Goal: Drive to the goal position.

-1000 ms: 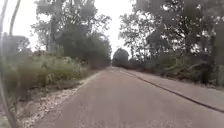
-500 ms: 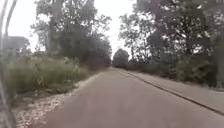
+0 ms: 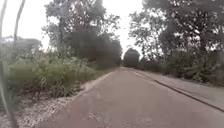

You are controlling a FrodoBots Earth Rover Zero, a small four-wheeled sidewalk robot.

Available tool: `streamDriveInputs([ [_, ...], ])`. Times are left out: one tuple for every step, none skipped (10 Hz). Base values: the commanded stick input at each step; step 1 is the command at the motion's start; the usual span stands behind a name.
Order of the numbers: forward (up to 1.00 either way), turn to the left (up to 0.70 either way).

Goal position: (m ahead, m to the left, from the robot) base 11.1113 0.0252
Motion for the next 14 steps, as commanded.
streamDriveInputs([
  [0.7, 0.0],
  [0.7, 0.0],
  [0.7, 0.0],
  [0.7, 0.0],
  [0.7, 0.0],
  [0.7, 0.0],
  [0.7, 0.0],
  [0.7, 0.0],
  [0.7, 0.0],
  [0.7, 0.0],
  [0.7, 0.0],
  [0.7, 0.0],
  [0.7, 0.0],
  [0.7, 0.0],
])
